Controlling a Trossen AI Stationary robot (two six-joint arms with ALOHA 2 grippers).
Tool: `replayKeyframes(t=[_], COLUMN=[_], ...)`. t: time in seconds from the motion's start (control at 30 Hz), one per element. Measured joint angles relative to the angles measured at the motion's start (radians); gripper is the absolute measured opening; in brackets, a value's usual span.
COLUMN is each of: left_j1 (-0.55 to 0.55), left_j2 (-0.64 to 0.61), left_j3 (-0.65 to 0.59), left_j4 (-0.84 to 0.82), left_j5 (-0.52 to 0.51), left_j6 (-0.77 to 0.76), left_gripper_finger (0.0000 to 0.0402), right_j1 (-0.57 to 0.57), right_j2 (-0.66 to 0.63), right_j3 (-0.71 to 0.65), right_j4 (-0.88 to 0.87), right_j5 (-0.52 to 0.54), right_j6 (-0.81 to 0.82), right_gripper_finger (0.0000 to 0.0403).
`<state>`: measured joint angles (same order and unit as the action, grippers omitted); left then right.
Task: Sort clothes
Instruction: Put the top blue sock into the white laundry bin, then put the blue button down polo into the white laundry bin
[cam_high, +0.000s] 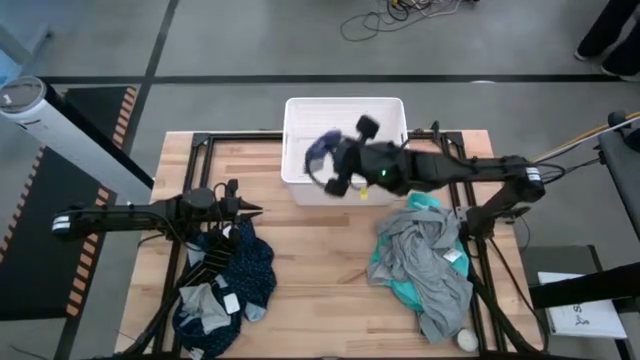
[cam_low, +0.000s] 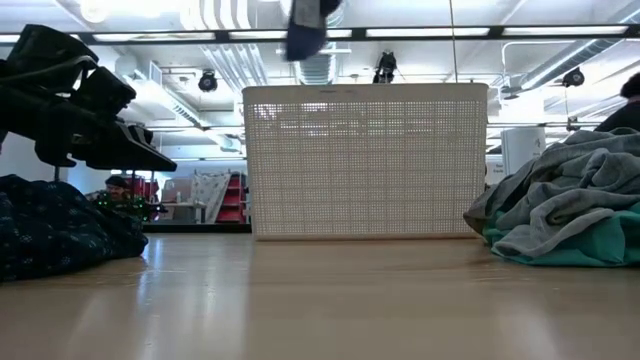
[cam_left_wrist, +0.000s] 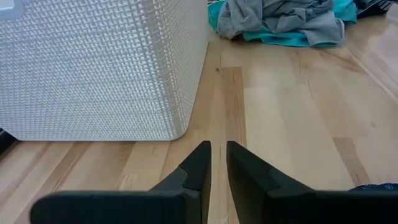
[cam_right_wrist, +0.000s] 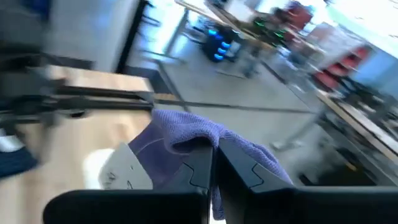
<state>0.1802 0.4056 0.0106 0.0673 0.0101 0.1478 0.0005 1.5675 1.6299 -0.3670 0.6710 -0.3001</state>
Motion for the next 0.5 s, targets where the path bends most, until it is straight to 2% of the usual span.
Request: replayKeyframes(t=[0.1, 0.2, 0.5], left_j1=[0.000, 0.000, 0.000], left_j2=[0.000, 0.000, 0.004], left_j3=[0.000, 0.000, 0.000], left_j4=[0.000, 0.000, 0.000], left_j5=[0.000, 0.000, 0.000], left_j6=[0.000, 0.000, 0.000], left_gripper_finger=[0.0038, 0.0038, 0.0038], right_j1=[-0.051, -0.092, -0.153], right_j2=[0.000, 0.000, 0.006], right_j3=[-0.001, -0.003, -0.003], right_j4=[-0.038, -0.066, -0.145], right_j5=[0.015, 0.012, 0.010], right_j6=[0.014, 0.050, 0.119], right_gripper_finger=[0.0007, 0.0032, 0.0175])
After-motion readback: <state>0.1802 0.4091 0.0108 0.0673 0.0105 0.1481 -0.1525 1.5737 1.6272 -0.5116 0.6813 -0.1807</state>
